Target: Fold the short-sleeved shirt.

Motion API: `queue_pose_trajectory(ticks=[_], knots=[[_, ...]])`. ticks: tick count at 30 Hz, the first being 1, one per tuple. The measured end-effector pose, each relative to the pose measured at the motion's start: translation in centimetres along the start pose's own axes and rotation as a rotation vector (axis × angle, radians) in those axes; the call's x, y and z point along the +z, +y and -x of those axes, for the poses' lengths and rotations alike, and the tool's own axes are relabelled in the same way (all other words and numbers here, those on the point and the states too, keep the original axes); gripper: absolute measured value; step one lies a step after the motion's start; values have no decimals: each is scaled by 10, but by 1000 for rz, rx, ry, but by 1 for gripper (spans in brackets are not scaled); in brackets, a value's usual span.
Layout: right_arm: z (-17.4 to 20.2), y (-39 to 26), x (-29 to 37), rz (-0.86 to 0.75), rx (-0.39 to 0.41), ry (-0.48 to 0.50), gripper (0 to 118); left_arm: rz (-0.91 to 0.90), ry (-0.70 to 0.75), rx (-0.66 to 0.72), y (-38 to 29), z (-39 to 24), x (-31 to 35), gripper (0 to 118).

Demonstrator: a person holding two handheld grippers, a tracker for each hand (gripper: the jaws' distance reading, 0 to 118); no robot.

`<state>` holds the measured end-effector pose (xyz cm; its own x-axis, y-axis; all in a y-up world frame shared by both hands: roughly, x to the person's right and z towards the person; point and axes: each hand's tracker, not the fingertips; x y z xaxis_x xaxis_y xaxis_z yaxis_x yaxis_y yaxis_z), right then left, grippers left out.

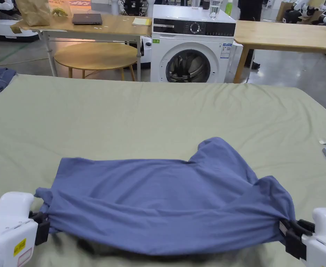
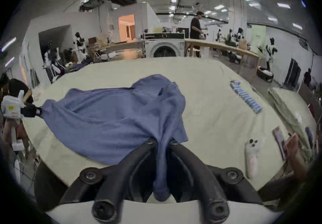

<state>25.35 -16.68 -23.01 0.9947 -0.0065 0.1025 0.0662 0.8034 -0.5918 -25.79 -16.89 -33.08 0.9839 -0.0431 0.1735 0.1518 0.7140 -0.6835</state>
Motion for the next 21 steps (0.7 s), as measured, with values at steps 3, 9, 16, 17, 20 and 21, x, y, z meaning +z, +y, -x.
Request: queue_pose_trajectory(ticks=[3, 9, 16, 17, 20, 21], knots=[[-7, -21, 16, 50, -16, 15, 7, 20, -36, 45, -32, 4, 21, 5], [-15, -83, -9, 184, -109, 4, 9, 105, -56, 153, -99, 14, 4, 12], [3, -42, 34, -66, -66, -15, 118, -105, 32, 94, -62, 10, 61, 107], [11, -30, 37, -102, -50, -23, 118, -123, 52, 59, -52, 6, 66, 107], [43, 2, 45, -252, -18, 11, 118, -220, -10, 62, -21, -16, 72, 107], [57, 9, 44, -285, -2, 5, 118, -239, -34, 75, -14, -25, 69, 106]])
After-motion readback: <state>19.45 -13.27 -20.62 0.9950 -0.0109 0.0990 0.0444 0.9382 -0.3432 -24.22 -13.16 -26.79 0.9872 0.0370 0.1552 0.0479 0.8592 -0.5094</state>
